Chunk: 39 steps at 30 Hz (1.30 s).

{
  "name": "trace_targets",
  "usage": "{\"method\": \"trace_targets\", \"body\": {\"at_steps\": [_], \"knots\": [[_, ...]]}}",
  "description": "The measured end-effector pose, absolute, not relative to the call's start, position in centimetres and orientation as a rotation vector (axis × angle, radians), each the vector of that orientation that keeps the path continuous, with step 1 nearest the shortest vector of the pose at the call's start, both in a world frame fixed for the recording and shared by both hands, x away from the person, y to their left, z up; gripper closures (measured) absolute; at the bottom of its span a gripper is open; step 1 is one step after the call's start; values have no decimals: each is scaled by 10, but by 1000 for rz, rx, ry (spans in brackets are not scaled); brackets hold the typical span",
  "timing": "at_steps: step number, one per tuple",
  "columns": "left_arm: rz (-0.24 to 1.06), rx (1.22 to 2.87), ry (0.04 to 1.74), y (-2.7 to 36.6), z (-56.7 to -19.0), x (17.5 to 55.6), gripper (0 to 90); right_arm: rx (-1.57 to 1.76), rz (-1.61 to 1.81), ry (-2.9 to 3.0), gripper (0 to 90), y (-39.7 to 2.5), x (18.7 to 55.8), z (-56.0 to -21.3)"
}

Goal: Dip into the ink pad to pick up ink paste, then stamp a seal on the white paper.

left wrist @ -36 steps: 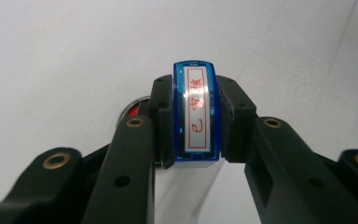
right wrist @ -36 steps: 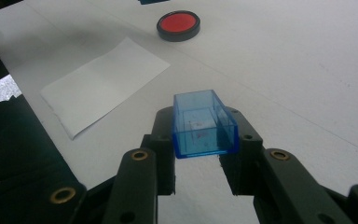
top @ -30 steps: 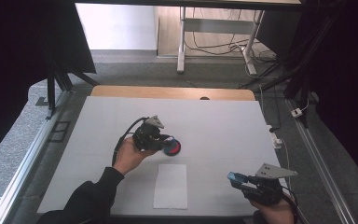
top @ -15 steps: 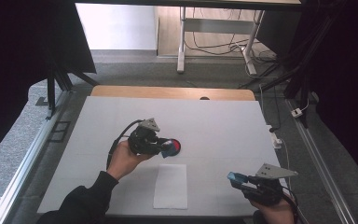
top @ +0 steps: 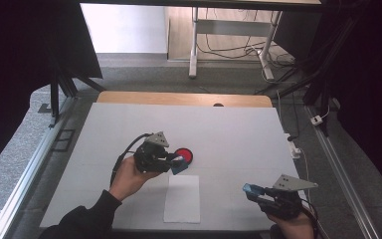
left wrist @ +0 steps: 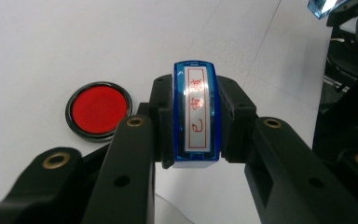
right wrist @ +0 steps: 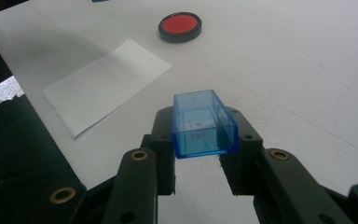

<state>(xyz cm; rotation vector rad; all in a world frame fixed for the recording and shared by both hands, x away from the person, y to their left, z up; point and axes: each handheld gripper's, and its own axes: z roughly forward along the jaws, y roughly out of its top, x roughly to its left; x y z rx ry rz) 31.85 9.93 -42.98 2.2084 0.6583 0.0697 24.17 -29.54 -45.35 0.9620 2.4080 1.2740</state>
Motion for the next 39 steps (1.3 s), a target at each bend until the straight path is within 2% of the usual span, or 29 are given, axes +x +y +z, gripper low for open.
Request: {"method": "trace_targets", "body": {"at_steps": [17, 39], "knots": [[51, 2235, 623, 93, -438, 295, 700, 956, 1275, 2413, 680, -295, 241, -453], [58, 2299, 641, 81, -466, 293, 700, 951, 1265, 2414, 680, -294, 241, -453]]}}
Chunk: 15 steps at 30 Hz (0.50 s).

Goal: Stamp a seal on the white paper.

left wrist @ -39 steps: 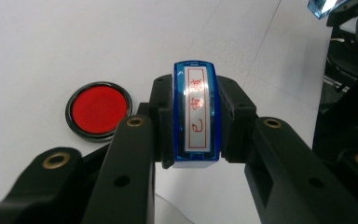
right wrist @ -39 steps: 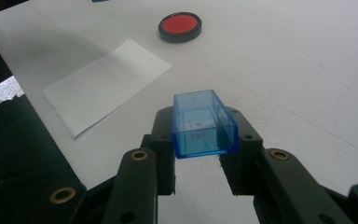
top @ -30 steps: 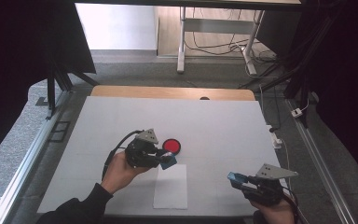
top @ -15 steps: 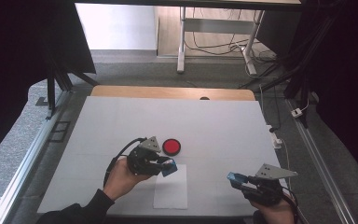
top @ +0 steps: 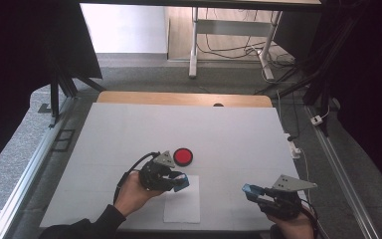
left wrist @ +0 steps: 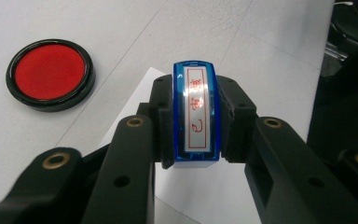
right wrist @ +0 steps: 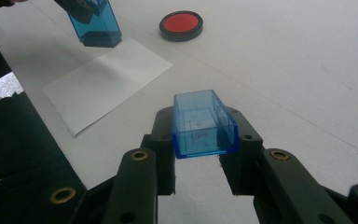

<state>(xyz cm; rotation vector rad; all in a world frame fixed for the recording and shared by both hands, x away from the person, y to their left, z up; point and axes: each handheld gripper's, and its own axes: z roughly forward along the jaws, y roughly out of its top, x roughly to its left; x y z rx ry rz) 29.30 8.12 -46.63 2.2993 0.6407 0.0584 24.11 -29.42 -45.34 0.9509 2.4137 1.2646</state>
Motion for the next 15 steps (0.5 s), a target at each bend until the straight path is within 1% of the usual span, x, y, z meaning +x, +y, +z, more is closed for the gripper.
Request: {"method": "trace_targets", "body": {"at_steps": [15], "knots": [[58, 2356, 644, 70, -486, 296, 700, 953, 1270, 2415, 680, -294, 241, -454]]}}
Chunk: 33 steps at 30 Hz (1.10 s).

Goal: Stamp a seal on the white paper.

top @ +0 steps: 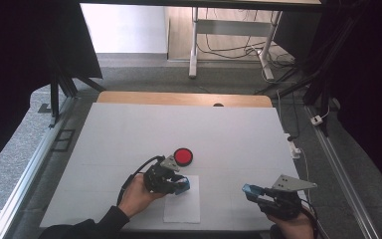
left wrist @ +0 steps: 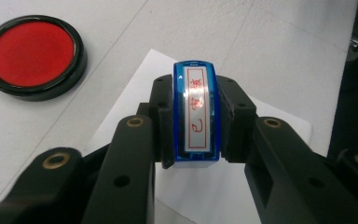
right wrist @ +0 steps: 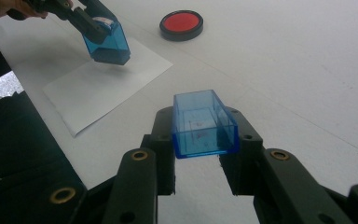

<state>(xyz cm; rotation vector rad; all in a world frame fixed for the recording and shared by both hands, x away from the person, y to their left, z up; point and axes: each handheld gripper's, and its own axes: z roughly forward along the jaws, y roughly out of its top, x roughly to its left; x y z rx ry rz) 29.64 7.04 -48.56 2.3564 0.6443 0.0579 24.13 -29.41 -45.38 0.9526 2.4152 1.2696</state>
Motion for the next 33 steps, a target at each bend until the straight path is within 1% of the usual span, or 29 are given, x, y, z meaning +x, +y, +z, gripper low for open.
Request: {"method": "trace_targets", "body": {"at_steps": [14, 22, 33], "knots": [[79, 2404, 621, 63, -496, 295, 701, 953, 1271, 2417, 680, -294, 241, -454], [66, 2369, 632, 66, -499, 295, 702, 950, 1273, 2420, 680, -294, 242, -454], [162, 2410, 603, 59, -497, 286, 703, 953, 1266, 2425, 680, -294, 242, -454]]}}
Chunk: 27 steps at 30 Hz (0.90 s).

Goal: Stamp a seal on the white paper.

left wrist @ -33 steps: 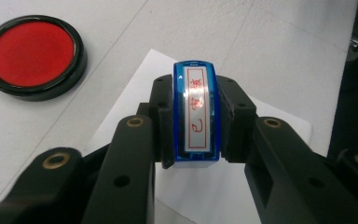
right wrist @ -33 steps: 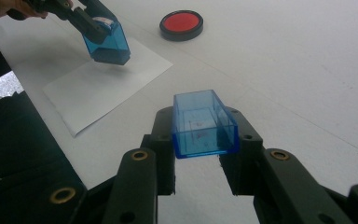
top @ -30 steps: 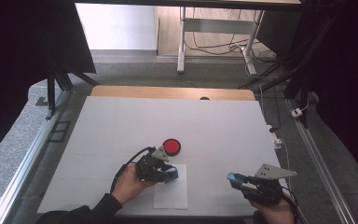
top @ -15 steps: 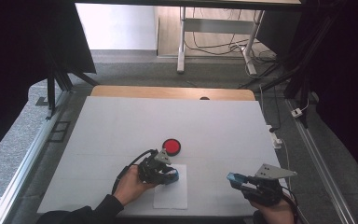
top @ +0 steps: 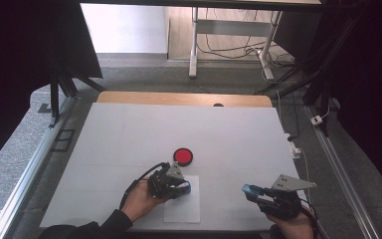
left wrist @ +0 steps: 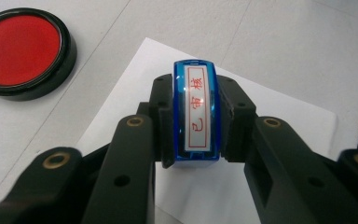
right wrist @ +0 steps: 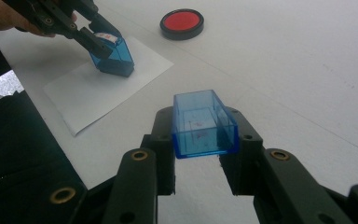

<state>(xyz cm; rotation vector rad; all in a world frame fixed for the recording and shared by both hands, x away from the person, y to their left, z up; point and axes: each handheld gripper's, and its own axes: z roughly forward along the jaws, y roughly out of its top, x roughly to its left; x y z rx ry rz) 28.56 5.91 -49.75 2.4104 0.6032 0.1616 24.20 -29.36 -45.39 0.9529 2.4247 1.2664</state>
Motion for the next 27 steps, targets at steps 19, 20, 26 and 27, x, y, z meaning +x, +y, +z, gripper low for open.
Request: {"method": "trace_targets", "body": {"at_steps": [19, 20, 26, 27], "knots": [[2, 2329, 683, 71, -502, 300, 703, 954, 1268, 2426, 680, -294, 242, -454], [2, 2330, 683, 70, -502, 300, 703, 954, 1268, 2425, 680, -294, 242, -454], [68, 2359, 661, 65, -501, 293, 703, 953, 1267, 2425, 680, -294, 242, -454], [85, 2365, 655, 64, -500, 292, 703, 953, 1267, 2426, 680, -294, 242, -454]]}}
